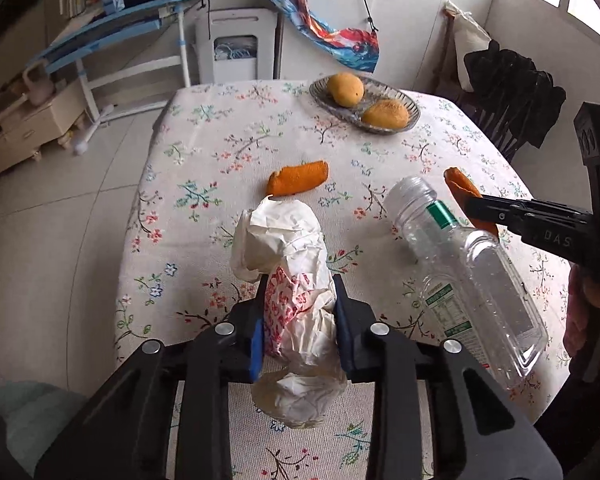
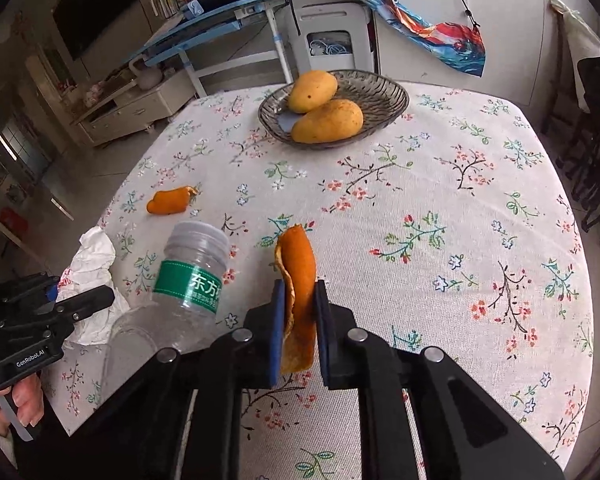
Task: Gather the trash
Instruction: 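Carry the peel and the white bag off the table toward the yellow bucket with both tools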
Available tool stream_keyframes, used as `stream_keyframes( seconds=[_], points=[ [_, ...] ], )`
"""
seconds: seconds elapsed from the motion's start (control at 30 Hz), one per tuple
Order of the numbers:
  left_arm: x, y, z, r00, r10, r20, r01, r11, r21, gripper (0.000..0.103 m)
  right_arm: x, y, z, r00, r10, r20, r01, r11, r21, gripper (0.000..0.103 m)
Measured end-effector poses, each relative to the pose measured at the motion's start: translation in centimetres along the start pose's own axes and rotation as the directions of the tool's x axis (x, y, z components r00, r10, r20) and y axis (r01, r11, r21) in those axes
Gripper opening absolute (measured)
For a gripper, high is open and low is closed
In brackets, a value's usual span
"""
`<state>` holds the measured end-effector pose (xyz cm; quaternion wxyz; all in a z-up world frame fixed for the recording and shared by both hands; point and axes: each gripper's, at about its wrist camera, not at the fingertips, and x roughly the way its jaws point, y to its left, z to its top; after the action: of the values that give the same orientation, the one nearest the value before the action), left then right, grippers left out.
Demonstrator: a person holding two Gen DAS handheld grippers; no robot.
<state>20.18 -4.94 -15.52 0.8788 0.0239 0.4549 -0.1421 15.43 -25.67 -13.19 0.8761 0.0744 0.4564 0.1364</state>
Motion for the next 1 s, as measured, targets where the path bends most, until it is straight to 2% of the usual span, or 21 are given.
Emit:
stream_keyframes(
  seconds=[0.13, 0.27, 0.37, 0.5, 0.7, 1.0],
  points=[
    [-3.7, -1.0, -1.1, 0.996, 0.035, 0.084, -0.036, 0.999, 0.013, 0.028, -4.5, 1.0, -1.0, 0.989, 0.076, 0.125, -0.08, 0.996, 0.027, 0.015],
    [-7.6, -1.8, -2.8, 0.986, 0.068, 0.152, -0.068, 0.998, -0.007, 0.028, -9.1, 3.4, -3.7, 0.951, 0.184, 0.247, -0.193, 0.981, 0.01, 0.015],
    [-10.5, -1.9, -4.3, 0.978, 0.079, 0.192, -0.072, 0.996, -0.044, 0.028, -11.7, 5.4, -6.0, 0.925, 0.24, 0.294, -0.246, 0.969, -0.017, 0.015],
    [-13.7, -2.6, -6.2, 0.968, 0.093, 0.233, -0.081, 0.995, -0.062, 0.028, -14.4, 7.3, -8.5, 0.906, 0.279, 0.319, -0.279, 0.959, -0.046, 0.015],
    [-17.8, -4.2, -8.4, 0.952, 0.099, 0.288, -0.092, 0.995, -0.039, 0.029, -17.2, 8.8, -10.8, 0.884, 0.314, 0.347, -0.32, 0.946, -0.043, 0.015],
    [-22.0, -5.8, -10.7, 0.93, 0.099, 0.354, -0.101, 0.995, -0.014, 0.029, -19.4, 10.2, -13.2, 0.884, 0.33, 0.332, -0.328, 0.942, -0.063, 0.015]
  ],
)
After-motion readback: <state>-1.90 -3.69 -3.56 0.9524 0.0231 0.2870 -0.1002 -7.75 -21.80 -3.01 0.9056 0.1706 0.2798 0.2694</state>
